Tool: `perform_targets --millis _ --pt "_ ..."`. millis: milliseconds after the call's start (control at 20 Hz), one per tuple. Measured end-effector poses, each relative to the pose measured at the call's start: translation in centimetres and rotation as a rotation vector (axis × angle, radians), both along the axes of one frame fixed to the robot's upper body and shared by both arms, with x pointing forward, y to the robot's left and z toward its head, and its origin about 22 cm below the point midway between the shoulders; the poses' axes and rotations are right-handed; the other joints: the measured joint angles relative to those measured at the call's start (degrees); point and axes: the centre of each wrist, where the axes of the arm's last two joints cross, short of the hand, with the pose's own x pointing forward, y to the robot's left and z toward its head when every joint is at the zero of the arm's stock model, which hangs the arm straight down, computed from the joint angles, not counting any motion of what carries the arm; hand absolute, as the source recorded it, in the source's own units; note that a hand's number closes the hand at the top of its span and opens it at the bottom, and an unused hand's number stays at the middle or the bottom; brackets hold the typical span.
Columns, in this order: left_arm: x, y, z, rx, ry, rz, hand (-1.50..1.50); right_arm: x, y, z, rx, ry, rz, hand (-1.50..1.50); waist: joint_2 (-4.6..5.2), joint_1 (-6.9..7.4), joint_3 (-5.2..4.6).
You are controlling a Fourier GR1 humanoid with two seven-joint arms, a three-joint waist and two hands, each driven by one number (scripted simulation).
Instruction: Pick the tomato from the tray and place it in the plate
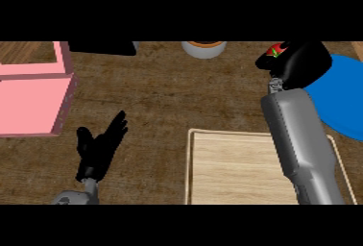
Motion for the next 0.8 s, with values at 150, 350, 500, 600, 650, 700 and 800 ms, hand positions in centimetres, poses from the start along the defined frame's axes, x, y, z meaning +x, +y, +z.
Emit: perform_targets --millis 150,350,500,600,650,700,800 --pt "-0.2 0.4 -0.2 -0.002 0.006 0.012 0.0 0.5 -1.3 -0.1 0.007 -0.086 -0.037 1.5 -0.17 -0.79 0.05" --pt "-0.4 0.7 -0.4 -0.009 0.001 0.025 0.0 1.1 -3.6 -1.6 -0.015 -0.15 -0.098 1.5 -0.32 -1.45 0.06" --pt "-0.5 0.7 -0.4 -0.01 0.007 0.038 0.0 1.1 -6.3 -3.0 -0.038 -0.174 -0.157 1.5 -0.55 -2.23 0.09" --pt "-0.6 0.8 -0.4 -0.015 0.01 0.037 0.0 1.1 -8.3 -3.7 -0.061 -0.193 -0.205 1.5 -0.57 -2.42 0.09" --pt "-0.6 0.9 -0.4 -0.011 0.01 0.039 0.0 1.0 -9.1 -4.3 -0.067 -0.198 -0.227 1.5 -0.56 -2.48 0.09" --pt "-0.6 1.1 -0.4 -0.009 0.01 0.04 0.0 0.9 -10.3 -4.7 -0.064 -0.205 -0.255 1.5 -0.57 -2.58 0.1" --pt "-0.5 0.8 -0.4 -0.01 0.009 0.049 0.0 0.8 -12.0 -5.5 -0.053 -0.209 -0.296 1.5 -0.62 -2.72 0.13"
